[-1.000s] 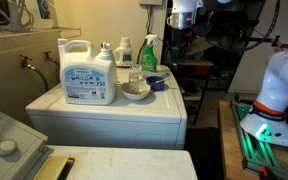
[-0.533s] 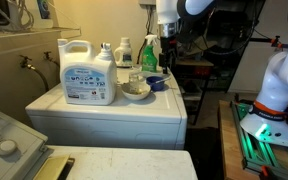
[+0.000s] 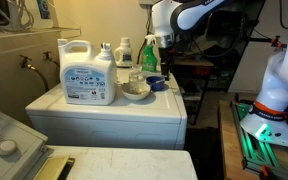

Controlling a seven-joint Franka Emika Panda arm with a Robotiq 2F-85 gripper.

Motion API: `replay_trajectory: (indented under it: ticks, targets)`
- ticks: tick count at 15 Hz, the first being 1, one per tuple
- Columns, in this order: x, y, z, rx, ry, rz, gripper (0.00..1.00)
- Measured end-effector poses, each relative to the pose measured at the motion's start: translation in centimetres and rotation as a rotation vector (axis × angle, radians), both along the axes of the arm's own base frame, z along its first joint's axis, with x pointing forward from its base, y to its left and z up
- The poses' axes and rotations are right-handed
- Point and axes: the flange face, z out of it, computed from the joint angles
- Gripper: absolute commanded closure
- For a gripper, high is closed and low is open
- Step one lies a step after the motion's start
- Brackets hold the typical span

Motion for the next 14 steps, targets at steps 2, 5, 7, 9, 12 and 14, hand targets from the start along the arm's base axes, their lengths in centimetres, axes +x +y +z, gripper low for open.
replay_trajectory:
  ticks: [2, 5, 7, 9, 12, 14]
  targets:
    - [0.4, -0.7, -1.1, 0.014, 0.030, 0.049, 0.49]
    - [1.0, -0.7, -1.8, 0.036, 0.051, 0.120, 0.72]
    - [1.2, -0.4, -1.8, 0.050, 0.056, 0.159, 0.87]
    - [1.3, 0.0, -1.6, 0.064, 0.056, 0.193, 0.99]
    - [1.3, 0.3, -1.5, 0.074, 0.061, 0.228, 0.97]
    - [1.2, 0.2, -0.1, 0.065, 0.049, 0.241, 0.97]
